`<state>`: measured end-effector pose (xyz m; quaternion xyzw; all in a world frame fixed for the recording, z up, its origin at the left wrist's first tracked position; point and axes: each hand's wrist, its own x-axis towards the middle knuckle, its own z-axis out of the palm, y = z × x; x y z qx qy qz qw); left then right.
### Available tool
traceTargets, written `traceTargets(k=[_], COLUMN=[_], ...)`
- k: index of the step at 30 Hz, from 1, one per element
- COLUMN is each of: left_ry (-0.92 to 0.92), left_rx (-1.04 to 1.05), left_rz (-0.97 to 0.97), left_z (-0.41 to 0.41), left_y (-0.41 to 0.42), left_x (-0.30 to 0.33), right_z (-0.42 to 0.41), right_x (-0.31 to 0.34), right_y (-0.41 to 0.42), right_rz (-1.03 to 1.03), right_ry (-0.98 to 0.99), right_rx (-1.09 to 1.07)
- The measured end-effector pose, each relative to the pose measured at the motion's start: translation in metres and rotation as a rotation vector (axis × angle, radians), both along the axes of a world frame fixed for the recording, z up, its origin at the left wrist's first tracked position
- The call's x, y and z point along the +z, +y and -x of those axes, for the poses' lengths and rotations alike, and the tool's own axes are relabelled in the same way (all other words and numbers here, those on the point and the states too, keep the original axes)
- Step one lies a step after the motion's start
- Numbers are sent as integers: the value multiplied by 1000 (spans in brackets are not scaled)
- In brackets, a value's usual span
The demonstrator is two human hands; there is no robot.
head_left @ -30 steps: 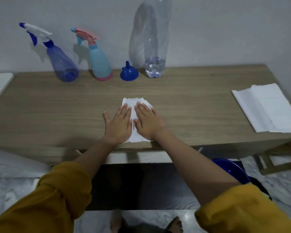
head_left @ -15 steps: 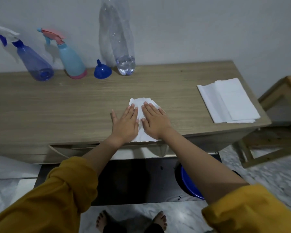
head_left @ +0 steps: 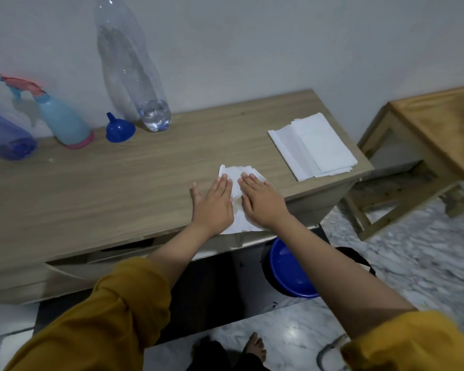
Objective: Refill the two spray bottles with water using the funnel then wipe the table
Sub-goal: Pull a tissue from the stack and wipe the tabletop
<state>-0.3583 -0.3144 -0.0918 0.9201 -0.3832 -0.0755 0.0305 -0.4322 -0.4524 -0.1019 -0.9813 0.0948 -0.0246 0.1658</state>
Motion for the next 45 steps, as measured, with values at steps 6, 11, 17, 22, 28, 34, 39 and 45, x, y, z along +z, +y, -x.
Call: traceTargets(k=[6, 11, 17, 22, 28, 34, 39, 45], left_ry=[61, 144, 361, 461, 637, 735, 793, 732], left_rx=[-111, -169, -302, -461, -526, -541, -539, -566], left_rz=[112, 414, 672, 776, 740, 651, 592, 528], left_z=[18, 35, 52, 75, 110, 157, 197, 233], left_y=[-23, -43, -73, -102, -152, -219, -286, -357], left_x=[4, 14, 31, 31, 30, 28, 18, 0], right_z=[26, 48, 76, 111, 152, 189, 226, 270], right_x=[8, 27, 50, 63, 64, 53, 42, 16], right_y=[-7, -10, -21, -40, -80, -146, -214, -276], right_rz=[-123, -448, -848, -1033, -1164, -1268, -1389, -1553], right_ry=[-174, -372, -625, -762, -948, -1206, -1293, -1315], right_rx=[-206, -543, -920, -1030, -1186, -1398, -1507, -1500])
